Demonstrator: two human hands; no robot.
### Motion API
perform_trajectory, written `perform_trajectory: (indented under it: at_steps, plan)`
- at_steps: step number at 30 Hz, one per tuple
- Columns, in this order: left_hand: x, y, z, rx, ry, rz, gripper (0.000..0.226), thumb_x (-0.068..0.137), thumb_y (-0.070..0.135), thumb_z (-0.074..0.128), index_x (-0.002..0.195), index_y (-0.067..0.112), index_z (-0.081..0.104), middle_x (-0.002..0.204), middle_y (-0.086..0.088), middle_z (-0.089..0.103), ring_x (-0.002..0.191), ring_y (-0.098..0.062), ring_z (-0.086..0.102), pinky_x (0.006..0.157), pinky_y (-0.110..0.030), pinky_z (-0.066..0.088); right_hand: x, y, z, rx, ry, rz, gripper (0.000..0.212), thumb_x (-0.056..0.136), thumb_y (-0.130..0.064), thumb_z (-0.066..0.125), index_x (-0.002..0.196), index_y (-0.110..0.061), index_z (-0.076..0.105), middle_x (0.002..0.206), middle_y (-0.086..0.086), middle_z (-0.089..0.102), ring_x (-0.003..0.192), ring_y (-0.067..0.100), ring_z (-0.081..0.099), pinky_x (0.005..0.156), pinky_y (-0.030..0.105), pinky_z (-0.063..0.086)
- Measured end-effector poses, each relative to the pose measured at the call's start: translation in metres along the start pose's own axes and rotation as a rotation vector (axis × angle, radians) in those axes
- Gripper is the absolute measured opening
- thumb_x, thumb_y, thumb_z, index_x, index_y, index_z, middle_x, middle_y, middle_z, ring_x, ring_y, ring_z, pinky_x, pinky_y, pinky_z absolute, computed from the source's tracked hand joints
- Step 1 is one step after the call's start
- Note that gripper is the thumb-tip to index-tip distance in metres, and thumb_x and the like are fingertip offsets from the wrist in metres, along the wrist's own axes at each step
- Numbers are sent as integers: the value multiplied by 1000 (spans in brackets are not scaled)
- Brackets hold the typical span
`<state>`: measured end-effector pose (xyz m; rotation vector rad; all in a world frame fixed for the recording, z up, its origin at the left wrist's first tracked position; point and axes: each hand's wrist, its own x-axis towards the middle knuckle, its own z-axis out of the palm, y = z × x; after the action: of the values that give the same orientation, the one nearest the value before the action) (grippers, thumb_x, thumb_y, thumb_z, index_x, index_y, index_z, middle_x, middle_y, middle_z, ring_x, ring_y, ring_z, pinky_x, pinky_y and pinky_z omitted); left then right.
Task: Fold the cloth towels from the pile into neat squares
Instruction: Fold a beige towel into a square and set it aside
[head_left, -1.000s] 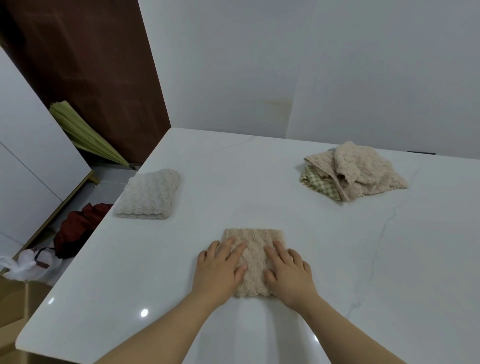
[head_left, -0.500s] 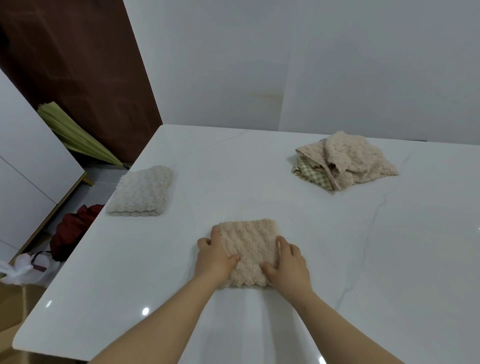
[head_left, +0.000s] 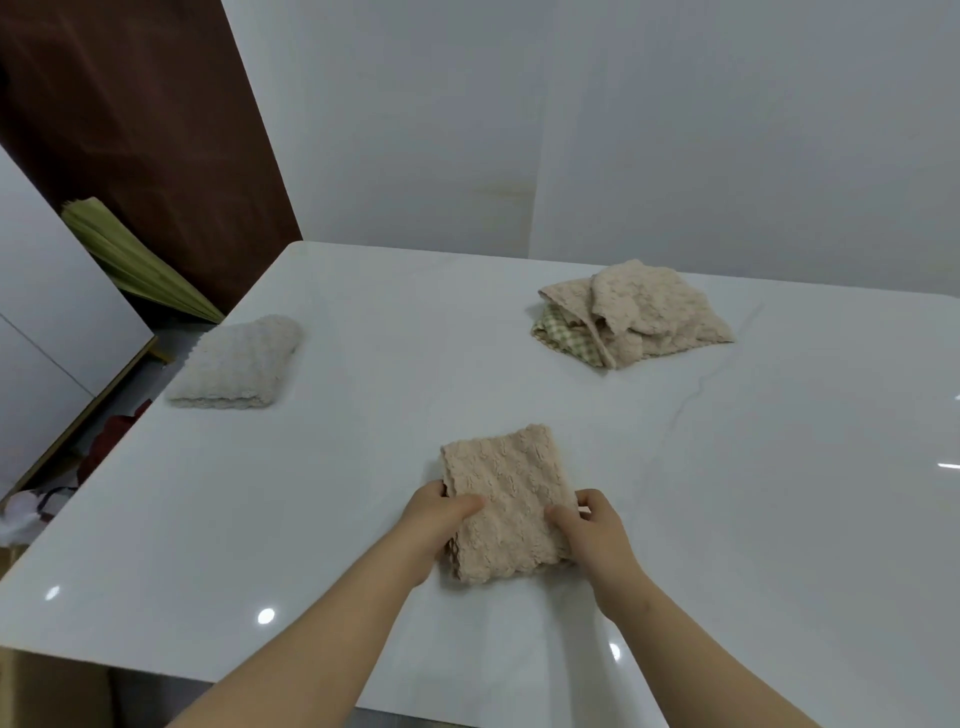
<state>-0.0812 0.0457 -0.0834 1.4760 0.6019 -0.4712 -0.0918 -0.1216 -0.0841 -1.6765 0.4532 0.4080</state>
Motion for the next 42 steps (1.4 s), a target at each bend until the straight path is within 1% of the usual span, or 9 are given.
perform_trajectory:
  at_steps: [6, 10, 17, 20, 25, 28, 32, 36, 42]
  plan:
    - [-20, -16, 86, -20, -75, -16, 18, 90, 13, 58, 106, 15, 51, 99, -2, 63, 93, -20, 62, 75, -29, 53, -23, 24, -91, 62, 65, -7, 5, 89, -15, 55, 89, -18, 51, 91, 7, 62, 74, 20, 59, 60, 27, 47]
    - [-39, -33, 144, -21, -91, -7, 23, 90, 11, 57, 111, 13, 50, 100, -3, 62, 90, -19, 62, 73, -29, 52, -38, 45, -152, 71, 82, -13, 4, 90, -15, 56, 93, -17, 53, 93, 8, 63, 77, 21, 61, 66, 30, 50]
    - [-69, -62, 228, 14, -115, 30, 41, 89, 12, 59, 127, 11, 44, 123, -9, 56, 105, -26, 59, 90, -41, 51, -66, 80, -239, 61, 139, -21, 7, 89, -14, 56, 96, -15, 54, 91, 8, 64, 77, 22, 60, 70, 32, 49]
    - [-82, -72, 259, 36, -153, 75, 48, 90, 11, 58, 132, 16, 36, 125, -10, 56, 103, -24, 61, 80, -34, 53, -78, 94, -271, 65, 162, -40, 9, 89, -15, 57, 98, -16, 55, 93, 8, 65, 80, 21, 63, 72, 31, 50]
    - [-98, -80, 301, 132, -221, 192, 45, 94, 2, 47, 122, 34, 33, 89, -2, 61, 74, -12, 61, 56, -17, 49, -87, 113, -314, 66, 232, -61, 18, 90, -19, 56, 108, -16, 57, 96, 9, 66, 82, 21, 63, 69, 28, 48]
    - [-98, -83, 323, 287, -254, 244, 40, 93, 3, 46, 119, 33, 43, 99, -4, 58, 82, -16, 56, 69, -24, 46, -88, 119, -335, 70, 287, -81, 18, 92, -20, 53, 110, -17, 57, 94, 8, 65, 78, 18, 60, 63, 26, 44]
    - [-95, -83, 352, 439, -266, 278, 29, 91, 6, 50, 91, 34, 55, 114, 3, 51, 111, -25, 52, 90, -32, 43, -90, 126, -359, 73, 366, -83, 19, 94, -24, 50, 112, -20, 56, 95, 6, 63, 86, 21, 61, 73, 31, 49]
    - [-100, -83, 376, 495, -309, 265, 27, 93, 7, 49, 106, 30, 54, 131, 0, 48, 125, -20, 46, 103, -37, 42, -93, 134, -381, 75, 412, -57, 29, 92, -23, 53, 121, -20, 52, 103, 9, 61, 94, 25, 60, 80, 35, 49]
    - [-105, -80, 402, 685, -405, 294, 42, 93, 9, 49, 133, 24, 44, 146, 1, 38, 132, -17, 39, 107, -35, 40, -97, 139, -404, 121, 530, -46, 45, 86, -7, 56, 128, -15, 44, 107, 4, 51, 93, 23, 55, 79, 32, 44]
